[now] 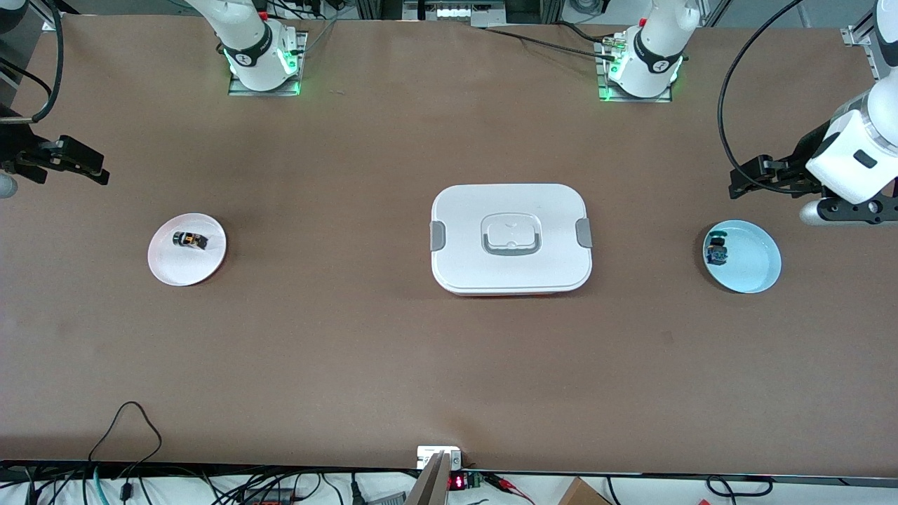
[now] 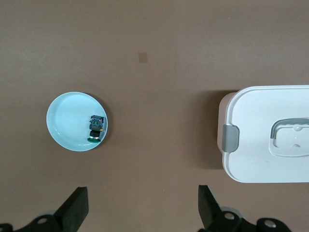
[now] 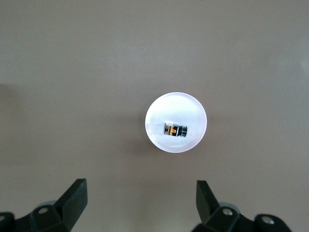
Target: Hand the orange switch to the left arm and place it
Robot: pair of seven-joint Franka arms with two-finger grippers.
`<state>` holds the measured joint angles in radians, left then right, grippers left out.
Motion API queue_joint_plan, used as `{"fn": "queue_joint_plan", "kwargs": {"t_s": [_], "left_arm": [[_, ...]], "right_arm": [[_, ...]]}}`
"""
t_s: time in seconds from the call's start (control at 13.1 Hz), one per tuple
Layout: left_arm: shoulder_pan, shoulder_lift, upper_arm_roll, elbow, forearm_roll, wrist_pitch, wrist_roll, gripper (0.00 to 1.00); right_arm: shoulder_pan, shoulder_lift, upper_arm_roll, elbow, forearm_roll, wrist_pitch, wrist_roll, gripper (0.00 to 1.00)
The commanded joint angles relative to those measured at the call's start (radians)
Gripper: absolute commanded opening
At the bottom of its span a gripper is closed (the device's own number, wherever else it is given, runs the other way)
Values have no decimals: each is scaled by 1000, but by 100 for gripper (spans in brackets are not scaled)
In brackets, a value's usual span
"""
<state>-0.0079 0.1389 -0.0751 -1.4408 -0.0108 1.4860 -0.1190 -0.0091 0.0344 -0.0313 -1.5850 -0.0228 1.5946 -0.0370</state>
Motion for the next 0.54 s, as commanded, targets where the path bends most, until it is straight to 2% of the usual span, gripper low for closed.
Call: {"fn": "queue_joint_plan", "kwargs": {"t_s": [0.0, 0.46], "left_arm": [[3, 13, -5, 31, 9, -16, -5, 100], [3, 13, -5, 33, 9, -16, -5, 100]], "right_arm": [[-2, -14, 1, 2, 15, -28, -3, 100], [-3, 12, 1, 8, 14, -33, -3, 100]]}}
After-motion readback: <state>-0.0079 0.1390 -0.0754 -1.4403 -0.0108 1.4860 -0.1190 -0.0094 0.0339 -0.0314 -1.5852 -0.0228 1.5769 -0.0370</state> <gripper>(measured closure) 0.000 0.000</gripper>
